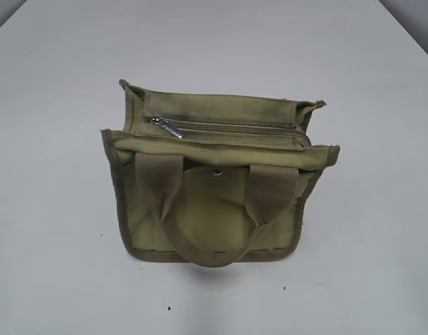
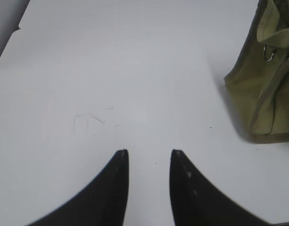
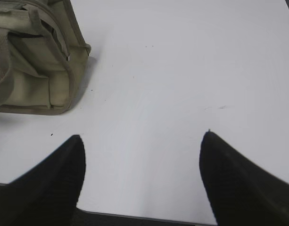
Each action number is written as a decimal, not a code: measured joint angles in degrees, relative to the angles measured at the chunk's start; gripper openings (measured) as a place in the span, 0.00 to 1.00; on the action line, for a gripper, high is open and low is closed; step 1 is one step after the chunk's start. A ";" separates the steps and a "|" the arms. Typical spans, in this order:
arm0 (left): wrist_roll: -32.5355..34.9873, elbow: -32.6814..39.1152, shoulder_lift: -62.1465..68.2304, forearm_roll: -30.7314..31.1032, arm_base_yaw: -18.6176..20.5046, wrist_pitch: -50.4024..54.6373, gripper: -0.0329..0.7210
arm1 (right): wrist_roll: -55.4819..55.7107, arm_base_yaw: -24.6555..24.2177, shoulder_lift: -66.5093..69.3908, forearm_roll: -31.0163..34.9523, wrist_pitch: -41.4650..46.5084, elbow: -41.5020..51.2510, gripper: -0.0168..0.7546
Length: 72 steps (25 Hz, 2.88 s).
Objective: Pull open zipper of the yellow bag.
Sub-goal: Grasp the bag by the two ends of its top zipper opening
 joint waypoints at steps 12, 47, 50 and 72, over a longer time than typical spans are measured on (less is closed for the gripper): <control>0.00 0.00 0.00 0.00 0.00 0.00 0.36 | 0.00 0.00 0.00 0.00 0.00 0.00 0.78; 3.62 -9.41 38.93 -33.59 0.00 -25.19 0.37 | -10.50 5.98 26.52 11.85 -13.96 -4.38 0.78; 8.87 -14.57 51.75 -40.53 -0.36 -20.67 0.38 | -15.60 8.84 34.97 12.31 -14.36 -8.09 0.78; 22.18 -34.21 94.81 -60.24 -11.85 -11.47 0.51 | -34.51 29.85 87.47 12.45 -22.62 -43.92 0.77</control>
